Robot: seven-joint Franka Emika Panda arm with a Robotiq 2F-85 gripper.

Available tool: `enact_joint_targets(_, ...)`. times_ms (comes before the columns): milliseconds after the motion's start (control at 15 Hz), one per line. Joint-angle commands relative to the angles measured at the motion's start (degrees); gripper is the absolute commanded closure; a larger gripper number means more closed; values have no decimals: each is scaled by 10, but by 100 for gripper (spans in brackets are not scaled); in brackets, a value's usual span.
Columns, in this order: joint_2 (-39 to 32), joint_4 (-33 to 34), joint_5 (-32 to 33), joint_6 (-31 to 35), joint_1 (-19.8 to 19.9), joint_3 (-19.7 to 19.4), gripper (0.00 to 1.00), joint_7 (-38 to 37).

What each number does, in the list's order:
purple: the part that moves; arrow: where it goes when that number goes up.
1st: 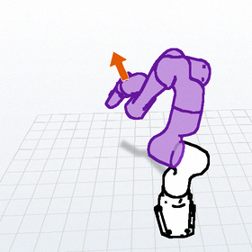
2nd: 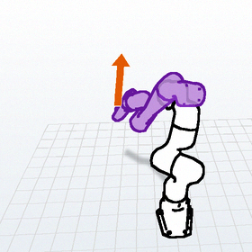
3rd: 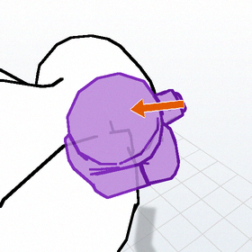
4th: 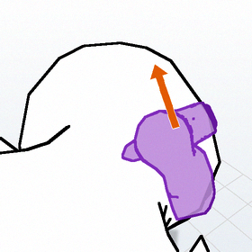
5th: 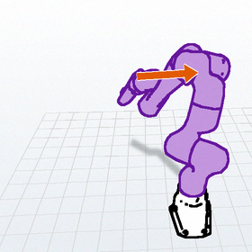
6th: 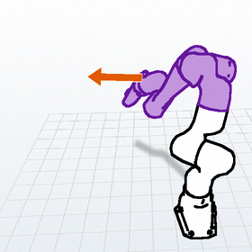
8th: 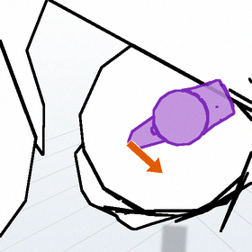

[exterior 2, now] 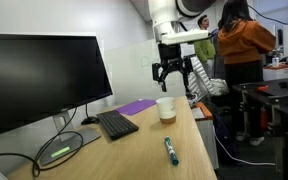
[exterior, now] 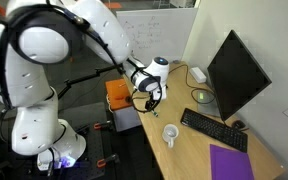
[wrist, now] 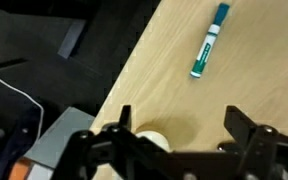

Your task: Put the marker inside the mug cup

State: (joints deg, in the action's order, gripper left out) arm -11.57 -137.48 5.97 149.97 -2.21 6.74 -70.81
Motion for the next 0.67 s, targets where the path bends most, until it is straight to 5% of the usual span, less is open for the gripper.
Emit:
enact_joint_targets(0, -88, 75, 18, 4, -73, -65, 0, -139)
enact_joint_targets(333, -198, 171, -1, -26, -166, -130, 0, -311)
enact_joint_targets(600, -267, 233, -24, -87, -191, -138, 0, -399)
